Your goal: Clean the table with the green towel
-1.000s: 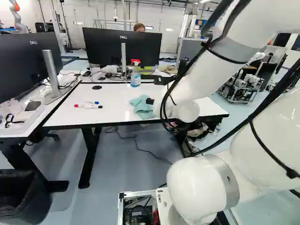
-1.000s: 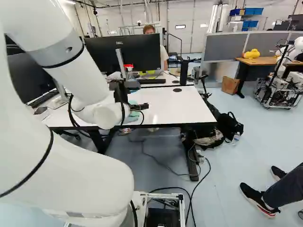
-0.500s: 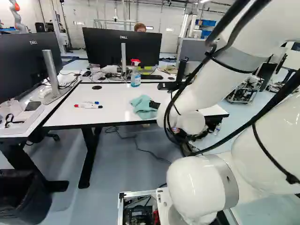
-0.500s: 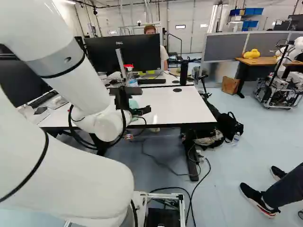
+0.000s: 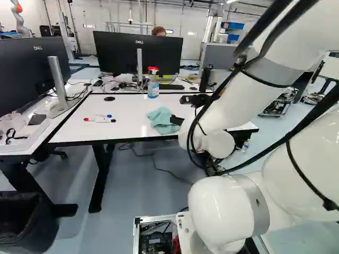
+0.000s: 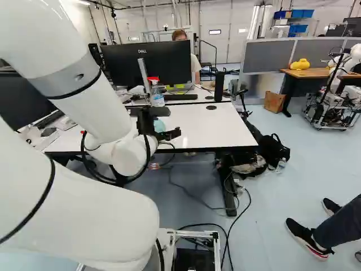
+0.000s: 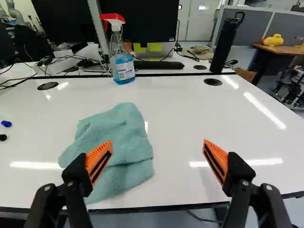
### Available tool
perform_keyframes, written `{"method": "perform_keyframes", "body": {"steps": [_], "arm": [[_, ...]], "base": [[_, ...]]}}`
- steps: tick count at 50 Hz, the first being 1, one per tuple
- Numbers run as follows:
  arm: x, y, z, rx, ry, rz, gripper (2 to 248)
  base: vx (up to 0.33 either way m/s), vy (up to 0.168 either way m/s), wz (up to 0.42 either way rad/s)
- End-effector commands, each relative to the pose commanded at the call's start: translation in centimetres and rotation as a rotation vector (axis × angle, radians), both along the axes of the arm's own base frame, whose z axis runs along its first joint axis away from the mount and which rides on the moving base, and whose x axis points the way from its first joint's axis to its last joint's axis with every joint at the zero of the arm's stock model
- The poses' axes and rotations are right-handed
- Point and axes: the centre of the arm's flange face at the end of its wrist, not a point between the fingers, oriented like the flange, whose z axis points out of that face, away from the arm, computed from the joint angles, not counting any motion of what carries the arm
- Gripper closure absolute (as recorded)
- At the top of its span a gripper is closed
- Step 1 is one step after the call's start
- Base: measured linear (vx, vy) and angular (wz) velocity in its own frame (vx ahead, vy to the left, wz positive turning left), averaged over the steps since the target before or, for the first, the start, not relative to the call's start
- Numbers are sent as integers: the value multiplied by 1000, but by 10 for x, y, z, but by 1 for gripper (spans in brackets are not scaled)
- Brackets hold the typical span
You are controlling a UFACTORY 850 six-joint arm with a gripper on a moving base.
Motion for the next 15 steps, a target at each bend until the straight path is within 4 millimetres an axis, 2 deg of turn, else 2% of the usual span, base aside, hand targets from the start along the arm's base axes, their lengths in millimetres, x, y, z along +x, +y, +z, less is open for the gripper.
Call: {"method": "perform_keyframes", "body": {"steps": [15], "arm": [[0, 0, 0, 0, 0, 0, 3]], "base": [[0, 0, 0]]}}
